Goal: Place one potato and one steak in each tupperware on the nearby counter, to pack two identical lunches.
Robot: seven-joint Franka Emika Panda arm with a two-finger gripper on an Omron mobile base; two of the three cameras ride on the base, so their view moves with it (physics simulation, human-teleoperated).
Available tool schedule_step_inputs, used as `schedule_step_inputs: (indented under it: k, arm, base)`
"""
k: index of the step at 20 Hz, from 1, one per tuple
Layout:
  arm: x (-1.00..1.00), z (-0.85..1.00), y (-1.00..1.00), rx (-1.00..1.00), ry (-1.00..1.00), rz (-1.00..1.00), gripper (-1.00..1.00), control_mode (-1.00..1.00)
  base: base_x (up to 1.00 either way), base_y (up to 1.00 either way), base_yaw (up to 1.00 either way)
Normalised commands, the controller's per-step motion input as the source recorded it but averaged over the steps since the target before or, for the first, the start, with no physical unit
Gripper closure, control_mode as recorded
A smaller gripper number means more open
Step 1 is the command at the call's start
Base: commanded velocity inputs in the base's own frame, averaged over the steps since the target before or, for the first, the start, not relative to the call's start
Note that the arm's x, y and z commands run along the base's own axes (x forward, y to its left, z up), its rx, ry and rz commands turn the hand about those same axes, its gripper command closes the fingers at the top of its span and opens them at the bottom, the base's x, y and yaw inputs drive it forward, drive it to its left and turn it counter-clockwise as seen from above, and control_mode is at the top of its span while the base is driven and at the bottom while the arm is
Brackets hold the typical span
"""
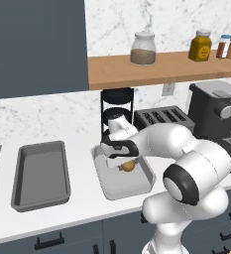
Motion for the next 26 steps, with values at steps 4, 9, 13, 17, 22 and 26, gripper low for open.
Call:
schedule_step_inputs:
  k: [4, 9, 13, 17, 22, 26]
  arm:
    - [0.0, 0.0, 0.0, 0.0, 0.0, 0.0, -1.0, -1.0]
    - [0.0, 0.0, 0.0, 0.0, 0.0, 0.0, -1.0, -1.0]
    - [0.0, 0.0, -0.03, -0.01, 0.0, 0.0, -1.0, -1.0]
    - [-0.05, 0.32, -0.07, 0.0, 0.0, 0.0, -1.0, -1.0]
    - [-0.76, 0.7, -0.09, 0.01, -0.04, 0.0, -1.0, -1.0]
    - [-0.99, 0.57, -0.08, 0.06, -0.02, 0.01, -1.0, -1.0]
  base:
    - [0.0, 0.0, 0.0]
    - [0.0, 0.0, 0.0]
    - [0.0, 0.0, 0.0]
    - [0.0, 0.0, 0.0]
    - [0.0, 0.0, 0.0]
    - [0.0, 0.0, 0.0]
